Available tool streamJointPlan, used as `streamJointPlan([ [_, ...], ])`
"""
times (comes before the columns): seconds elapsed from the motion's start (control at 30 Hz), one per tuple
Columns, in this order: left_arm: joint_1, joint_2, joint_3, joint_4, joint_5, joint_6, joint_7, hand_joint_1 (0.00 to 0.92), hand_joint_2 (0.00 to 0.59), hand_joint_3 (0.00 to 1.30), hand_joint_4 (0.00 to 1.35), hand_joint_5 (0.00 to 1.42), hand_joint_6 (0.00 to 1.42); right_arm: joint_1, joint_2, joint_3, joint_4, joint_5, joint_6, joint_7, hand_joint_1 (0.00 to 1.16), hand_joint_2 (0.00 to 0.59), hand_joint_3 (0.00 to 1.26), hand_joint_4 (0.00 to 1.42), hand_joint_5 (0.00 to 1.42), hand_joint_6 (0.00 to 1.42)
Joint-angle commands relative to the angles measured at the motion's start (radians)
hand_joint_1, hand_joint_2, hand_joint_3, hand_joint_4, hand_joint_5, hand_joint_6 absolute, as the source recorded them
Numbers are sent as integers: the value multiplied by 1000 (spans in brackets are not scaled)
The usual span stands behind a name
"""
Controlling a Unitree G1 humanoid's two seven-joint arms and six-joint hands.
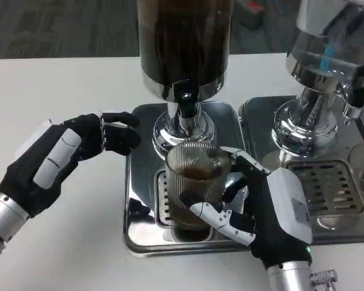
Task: Grasp the cup under the faucet to collect the drink, then remove the cup.
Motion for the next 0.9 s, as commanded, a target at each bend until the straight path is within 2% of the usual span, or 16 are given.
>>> streamJointPlan([
  [0.03, 1, 6, -4, 9, 14, -13, -2, 0, 142, 428, 468, 419, 462, 3, 10, -6, -16, -7, -47, -49, 298, 263, 472, 616, 854, 1234],
  [0.43, 4, 2, -7, 8, 13, -16, -2, 0, 141, 421, 461, 415, 466, 28, 7, -27, -29, -21, -51, -84, 350, 273, 503, 643, 871, 1253],
  [0.9, 7, 2, -7, 10, 14, -21, 0, 0, 134, 413, 463, 414, 476, 36, 11, -25, -11, -44, -44, -134, 356, 267, 533, 662, 897, 1271],
])
